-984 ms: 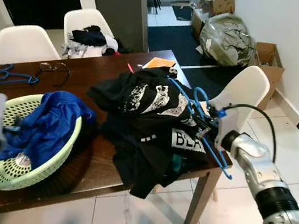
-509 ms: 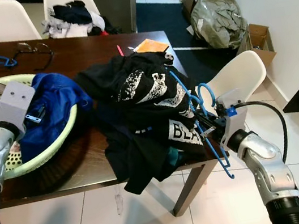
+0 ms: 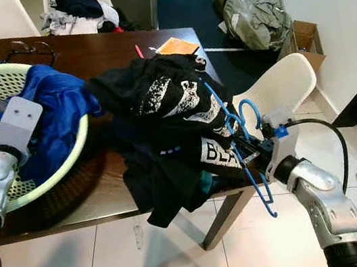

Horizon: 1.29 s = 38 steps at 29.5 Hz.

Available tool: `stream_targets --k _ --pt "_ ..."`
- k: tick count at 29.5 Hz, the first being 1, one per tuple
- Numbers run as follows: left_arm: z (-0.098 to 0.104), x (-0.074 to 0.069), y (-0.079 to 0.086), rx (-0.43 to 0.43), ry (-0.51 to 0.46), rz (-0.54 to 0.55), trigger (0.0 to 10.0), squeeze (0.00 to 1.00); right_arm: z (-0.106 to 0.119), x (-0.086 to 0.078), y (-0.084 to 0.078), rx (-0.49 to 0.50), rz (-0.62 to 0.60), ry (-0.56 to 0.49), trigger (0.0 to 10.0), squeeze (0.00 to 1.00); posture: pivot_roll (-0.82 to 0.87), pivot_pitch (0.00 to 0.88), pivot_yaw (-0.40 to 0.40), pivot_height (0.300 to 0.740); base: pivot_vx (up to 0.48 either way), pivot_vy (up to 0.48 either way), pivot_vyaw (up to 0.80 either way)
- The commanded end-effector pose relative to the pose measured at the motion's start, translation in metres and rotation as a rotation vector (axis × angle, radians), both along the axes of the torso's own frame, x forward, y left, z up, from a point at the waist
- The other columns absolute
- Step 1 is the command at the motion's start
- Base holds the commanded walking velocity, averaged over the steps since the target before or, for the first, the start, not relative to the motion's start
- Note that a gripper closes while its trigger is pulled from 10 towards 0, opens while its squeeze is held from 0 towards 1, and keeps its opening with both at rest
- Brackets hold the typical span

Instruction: Hang hanger

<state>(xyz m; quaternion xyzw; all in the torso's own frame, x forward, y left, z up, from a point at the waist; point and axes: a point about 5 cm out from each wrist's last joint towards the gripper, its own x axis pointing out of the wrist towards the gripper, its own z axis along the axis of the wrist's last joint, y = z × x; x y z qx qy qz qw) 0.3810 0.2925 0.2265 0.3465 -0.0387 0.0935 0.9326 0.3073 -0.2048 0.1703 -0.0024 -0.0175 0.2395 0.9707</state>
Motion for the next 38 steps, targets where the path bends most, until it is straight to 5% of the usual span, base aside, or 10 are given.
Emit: stream_targets --k 1,6,16,18,21,23,32,34,38 --pt "-0.016 -0.004 0.005 -0.02 0.056 0.022 0.0 0.0 -0.015 -0.003 -0.001 -0.002 -0.001 0.077 10.0 0.0 -0.1 0.244 -0.19 0.74 0.0 0.0 0.0" --pt "-0.015 -0.002 0.0 -0.02 0.045 0.002 0.0 0.0 -0.015 -0.002 0.001 0.003 -0.003 0.083 10.0 0.0 -0.09 0.223 -0.188 0.74 0.0 0.0 0.0" --pt "0.057 0.005 -0.069 -0.186 -0.21 -0.435 0.4 0.0 -0.018 0.006 0.007 0.036 -0.012 0.096 10.0 0.0 -0.05 0.175 -0.163 0.74 0.0 0.0 0.0" --pt "0.089 -0.01 -0.103 -0.272 -0.298 -0.673 1.5 0.0 -0.02 0.008 0.01 0.05 -0.016 0.096 10.0 0.0 -0.04 0.158 -0.142 0.74 0.0 0.0 0.0" --pt "0.102 -0.02 -0.116 -0.296 -0.33 -0.768 1.8 0.0 -0.02 0.01 0.012 0.06 -0.019 0.096 10.0 0.0 -0.03 0.151 -0.131 0.74 0.0 0.0 0.0" --pt "0.123 -0.038 -0.133 -0.327 -0.366 -0.906 2.9 0.0 -0.022 0.011 0.013 0.089 -0.029 0.094 10.0 0.0 -0.02 0.142 -0.118 0.74 0.0 0.0 0.0" --pt "0.139 -0.048 -0.133 -0.328 -0.395 -0.953 3.6 0.0 -0.023 0.014 0.015 0.116 -0.04 0.092 10.0 0.0 0.0 0.126 -0.098 0.74 0.0 0.0 0.0" --pt "0.167 -0.052 -0.113 -0.314 -0.473 -0.859 3.1 0.0 -0.026 0.019 0.019 0.144 -0.048 0.09 10.0 0.0 0.03 0.099 -0.08 0.74 0.0 0.0 0.0" --pt "0.179 -0.061 -0.112 -0.314 -0.467 -0.863 2.8 0.0 -0.027 0.022 0.022 0.16 -0.052 0.089 10.0 0.0 0.04 0.092 -0.075 0.74 0.0 0.0 0.0"
